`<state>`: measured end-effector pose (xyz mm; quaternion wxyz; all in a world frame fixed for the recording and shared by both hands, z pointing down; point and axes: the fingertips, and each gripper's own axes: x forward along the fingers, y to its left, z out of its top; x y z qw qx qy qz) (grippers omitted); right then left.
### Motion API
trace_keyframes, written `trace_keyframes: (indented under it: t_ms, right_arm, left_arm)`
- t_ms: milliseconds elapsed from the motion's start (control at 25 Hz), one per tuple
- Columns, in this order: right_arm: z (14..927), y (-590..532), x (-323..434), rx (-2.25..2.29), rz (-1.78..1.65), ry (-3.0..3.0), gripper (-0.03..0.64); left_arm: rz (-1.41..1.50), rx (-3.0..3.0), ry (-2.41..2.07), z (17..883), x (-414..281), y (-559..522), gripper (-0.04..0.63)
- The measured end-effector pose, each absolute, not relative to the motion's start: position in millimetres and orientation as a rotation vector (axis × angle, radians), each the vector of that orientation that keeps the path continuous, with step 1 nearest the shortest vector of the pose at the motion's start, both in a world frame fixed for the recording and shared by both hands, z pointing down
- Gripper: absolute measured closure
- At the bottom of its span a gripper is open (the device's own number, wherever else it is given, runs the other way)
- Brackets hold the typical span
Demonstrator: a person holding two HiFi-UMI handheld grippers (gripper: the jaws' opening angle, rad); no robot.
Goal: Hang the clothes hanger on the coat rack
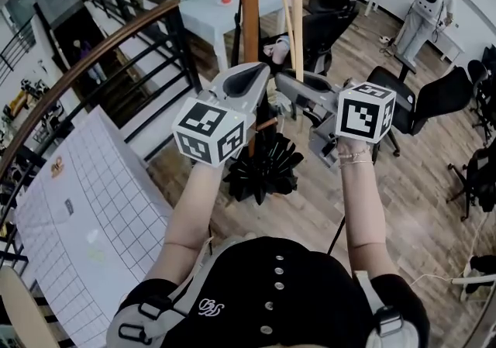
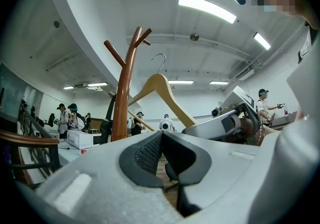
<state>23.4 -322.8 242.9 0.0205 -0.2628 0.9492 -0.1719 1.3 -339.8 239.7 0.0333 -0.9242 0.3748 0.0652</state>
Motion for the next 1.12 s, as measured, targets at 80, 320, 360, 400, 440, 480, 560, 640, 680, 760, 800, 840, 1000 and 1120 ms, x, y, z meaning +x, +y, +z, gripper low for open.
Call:
trace_keyframes:
  t_ms: [80, 320, 360, 400, 440, 480, 560, 640, 680, 760, 800, 840, 1000, 1120]
  right_arm:
    - [240.7, -327.9, 20.7, -0.809, -0.521, 2.952, 0.531]
    - [223.3, -338.8, 18.0, -0.830, -0.466, 2.949, 0.531]
    - [219.3, -340.6, 17.8, -0.833, -0.456, 2.944, 0.531]
    - [215.4, -342.2, 17.4, -0.835, -0.448, 2.937, 0.531]
    - [211.9, -344.0, 16.7, -0.837, -0.440, 2.933, 0.531]
    - [208.7, -346.0, 15.6, -0.837, -0.431, 2.931, 0.531]
    - [203.1, -350.4, 12.1, -0.830, -0.415, 2.933, 0.531]
    - [198.5, -355.2, 8.8, -0.821, -0.399, 2.937, 0.531]
    - [196.0, -357.3, 8.0, -0.818, -0.392, 2.936, 0.531]
    - [190.0, -361.2, 7.7, -0.814, -0.378, 2.928, 0.531]
    - [186.6, -362.6, 7.5, -0.811, -0.371, 2.925, 0.531]
    - [182.9, -364.0, 7.2, -0.809, -0.362, 2.923, 0.531]
    - [169.2, -373.3, 7.1, -0.817, -0.309, 2.925, 0.531]
    - [159.6, -375.2, 4.3, -0.798, -0.292, 2.926, 0.531]
  left_arm:
    - [0.211, -2.832, 1.155, 234.5, -2.6, -342.8, 0.597]
    - [0.214, -2.789, 1.160, 220.6, -9.4, -356.3, 0.597]
    - [0.215, -2.782, 1.162, 218.5, -9.7, -358.9, 0.597]
    - [0.219, -2.778, 1.162, 216.4, -9.6, -361.0, 0.597]
    - [0.224, -2.774, 1.162, 214.2, -9.1, -362.6, 0.597]
    - [0.229, -2.771, 1.162, 212.2, -8.1, -364.1, 0.597]
    - [0.238, -2.764, 1.168, 208.6, -5.5, -368.2, 0.597]
    - [0.258, -2.762, 1.179, 205.2, -4.3, -373.0, 0.598]
    - [0.268, -2.760, 1.184, 203.4, -4.5, -375.1, 0.597]
    - [0.273, -2.751, 1.182, 199.4, -5.2, -377.6, 0.597]
    - [0.272, -2.747, 1.177, 197.3, -5.2, -378.4, 0.597]
    - [0.273, -2.743, 1.173, 195.0, -5.1, -379.4, 0.597]
    - [0.285, -2.726, 1.162, 184.4, -5.8, -384.5, 0.597]
    - [0.316, -2.704, 1.163, 172.1, -8.2, -387.2, 0.597]
